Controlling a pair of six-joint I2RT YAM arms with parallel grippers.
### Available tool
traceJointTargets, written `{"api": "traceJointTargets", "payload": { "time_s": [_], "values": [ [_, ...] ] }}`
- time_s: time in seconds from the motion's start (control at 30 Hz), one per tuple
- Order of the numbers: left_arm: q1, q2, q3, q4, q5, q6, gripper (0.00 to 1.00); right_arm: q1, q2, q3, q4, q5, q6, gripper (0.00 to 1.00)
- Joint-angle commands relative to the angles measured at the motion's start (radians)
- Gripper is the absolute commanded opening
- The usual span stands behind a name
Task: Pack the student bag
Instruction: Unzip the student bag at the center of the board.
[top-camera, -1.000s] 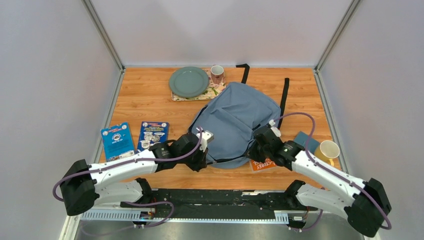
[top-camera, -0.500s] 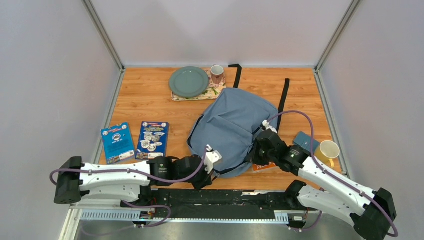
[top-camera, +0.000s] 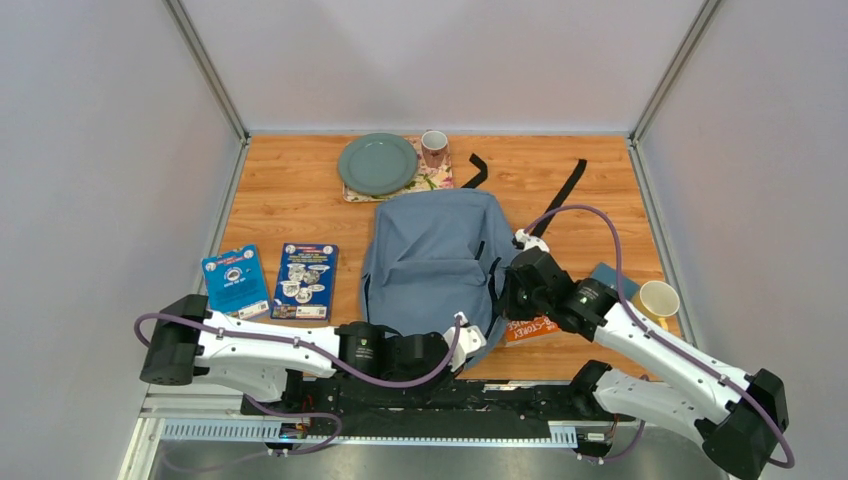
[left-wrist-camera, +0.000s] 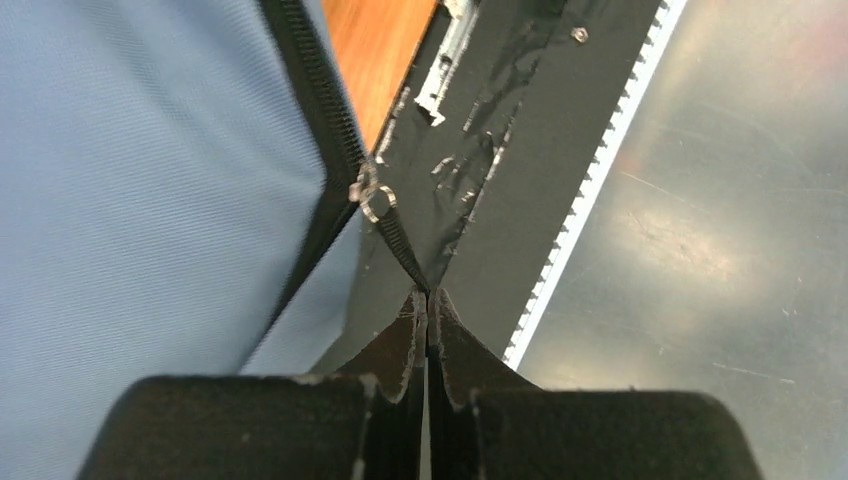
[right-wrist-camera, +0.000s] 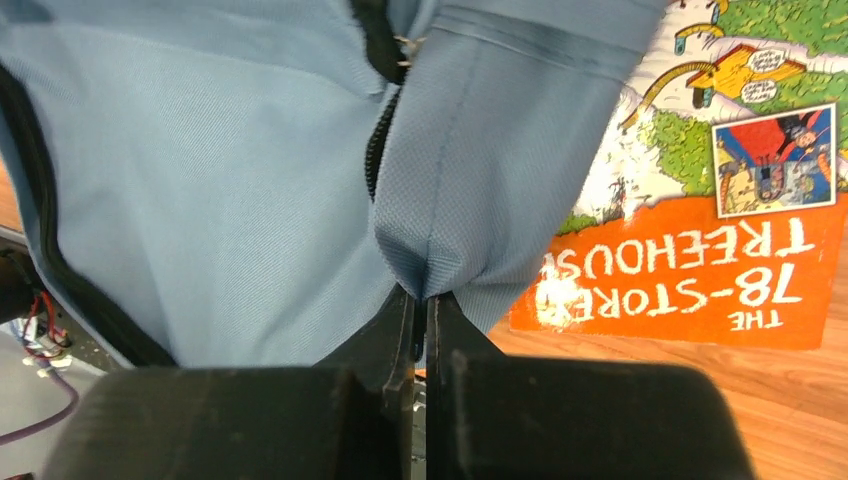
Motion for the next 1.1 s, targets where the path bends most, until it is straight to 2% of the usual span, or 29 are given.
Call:
{"api": "traceJointTargets", "payload": {
  "time_s": [0.0, 0.17, 0.33, 0.37, 0.43, 0.47, 0.5, 0.63, 0.7, 0.73, 0.77, 0.8, 0.87, 0.9, 0.97, 1.07],
  "values": [
    [-0.023, -0.093, -0.032, -0.049, -0.079, -0.022, 0.0, -0.016, 0.028, 0.022, 0.094, 0.127, -0.078, 0.0],
    [0.005, -0.15, -0.065, -0.121, -0.258, -0.051, 0.0, -0.032, 0.167, 0.08, 0.101, 0.205, -0.047, 0.0],
    [0.135, -0.233, -0.135, -0.103, -0.244, -0.115, 0.0, -0.13, 0.294, 0.154, 0.114, 0.155, -0.05, 0.02],
    [0.155, -0.245, -0.16, -0.086, -0.224, -0.115, 0.0, -0.136, 0.313, 0.165, 0.106, 0.136, -0.056, 0.16],
    [0.189, -0.262, -0.172, -0.075, -0.173, -0.105, 0.0, -0.144, 0.316, 0.203, 0.048, 0.13, -0.064, 0.28],
    [0.189, -0.262, -0.177, -0.065, -0.165, -0.099, 0.0, -0.144, 0.301, 0.208, 0.026, 0.118, -0.062, 0.37],
    [0.189, -0.262, -0.18, -0.056, -0.142, -0.096, 0.0, -0.145, 0.284, 0.206, -0.01, 0.107, -0.053, 0.4],
    [0.189, -0.233, -0.183, -0.002, -0.107, -0.095, 0.0, -0.141, 0.132, 0.14, -0.043, -0.002, 0.063, 0.46],
    [0.189, -0.222, -0.178, 0.012, -0.096, -0.096, 0.0, -0.139, -0.006, 0.039, -0.009, -0.088, 0.19, 0.51],
    [0.189, -0.218, -0.174, 0.027, -0.093, -0.092, 0.0, -0.139, -0.103, -0.011, 0.018, -0.138, 0.235, 0.52],
    [0.189, -0.216, -0.172, 0.036, -0.084, -0.091, 0.0, -0.139, -0.151, -0.112, 0.12, -0.242, 0.29, 0.52],
    [0.189, -0.216, -0.169, 0.043, -0.081, -0.089, 0.0, -0.139, -0.196, -0.175, 0.174, -0.291, 0.401, 0.52],
    [0.189, -0.216, -0.157, 0.05, -0.078, -0.079, 0.0, -0.127, -0.303, -0.271, 0.268, -0.379, 0.523, 0.52],
    [0.189, -0.215, -0.152, 0.05, -0.078, -0.074, 0.0, -0.116, -0.331, -0.342, 0.345, -0.389, 0.593, 0.52],
    [0.189, -0.216, -0.137, 0.04, -0.079, -0.06, 0.0, -0.079, -0.391, -0.369, 0.365, -0.349, 0.628, 0.53],
    [0.189, -0.212, -0.125, 0.024, -0.081, -0.054, 0.0, -0.062, -0.397, -0.372, 0.396, -0.333, 0.654, 0.53]
  ]
}}
